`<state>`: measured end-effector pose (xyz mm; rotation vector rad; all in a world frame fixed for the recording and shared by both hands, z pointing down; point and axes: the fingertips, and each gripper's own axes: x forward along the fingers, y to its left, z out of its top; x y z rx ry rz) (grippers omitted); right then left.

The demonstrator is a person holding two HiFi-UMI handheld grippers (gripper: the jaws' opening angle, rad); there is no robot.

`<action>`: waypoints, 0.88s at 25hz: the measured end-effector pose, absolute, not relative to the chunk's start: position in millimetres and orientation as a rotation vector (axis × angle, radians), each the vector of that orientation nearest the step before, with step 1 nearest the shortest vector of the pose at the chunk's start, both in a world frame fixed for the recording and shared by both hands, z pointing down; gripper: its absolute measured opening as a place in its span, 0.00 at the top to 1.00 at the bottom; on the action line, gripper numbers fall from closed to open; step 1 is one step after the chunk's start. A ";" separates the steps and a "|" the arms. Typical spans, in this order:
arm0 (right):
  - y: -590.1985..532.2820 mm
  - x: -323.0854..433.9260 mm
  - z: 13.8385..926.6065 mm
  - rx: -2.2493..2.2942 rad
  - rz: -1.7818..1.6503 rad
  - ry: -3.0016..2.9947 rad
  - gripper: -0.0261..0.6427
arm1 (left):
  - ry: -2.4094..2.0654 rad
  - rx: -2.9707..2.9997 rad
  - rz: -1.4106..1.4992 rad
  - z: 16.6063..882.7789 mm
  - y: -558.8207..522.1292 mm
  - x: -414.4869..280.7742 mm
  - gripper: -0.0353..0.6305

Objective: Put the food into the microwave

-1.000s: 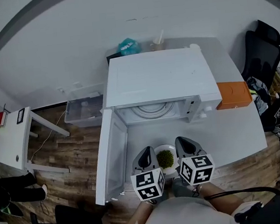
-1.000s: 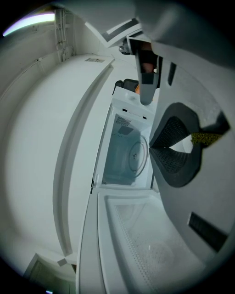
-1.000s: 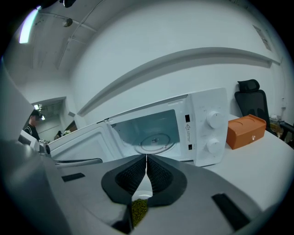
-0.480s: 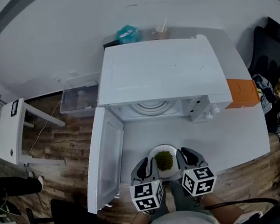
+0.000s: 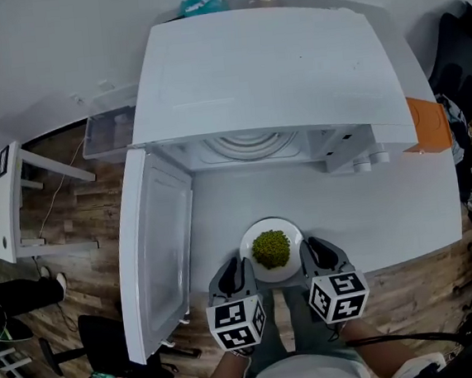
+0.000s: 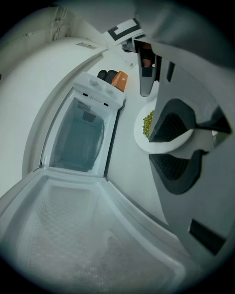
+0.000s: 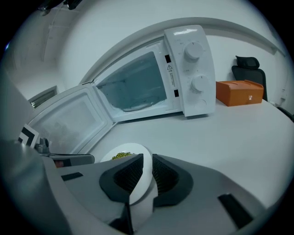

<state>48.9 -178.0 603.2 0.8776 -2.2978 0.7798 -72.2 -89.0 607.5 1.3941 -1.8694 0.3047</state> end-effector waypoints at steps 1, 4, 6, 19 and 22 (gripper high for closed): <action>-178.0 49.2 606.1 0.875 0.781 -2.293 0.89 | -1.869 1.381 0.298 610.2 -88.3 -73.1 0.84; -177.4 50.5 613.3 0.866 0.786 -2.277 0.89 | -1.865 1.359 0.284 616.4 -86.9 -73.8 0.84; -177.0 51.2 617.3 0.860 0.791 -2.269 0.89 | -1.854 1.357 0.285 620.3 -86.9 -72.2 0.84; -174.3 49.7 631.5 0.841 0.806 -2.228 0.89 | -1.802 1.313 0.265 636.9 -85.5 -66.5 0.84; -174.7 49.2 632.2 0.844 0.805 -2.226 0.89 | -1.796 1.306 0.243 637.7 -86.3 -66.4 0.84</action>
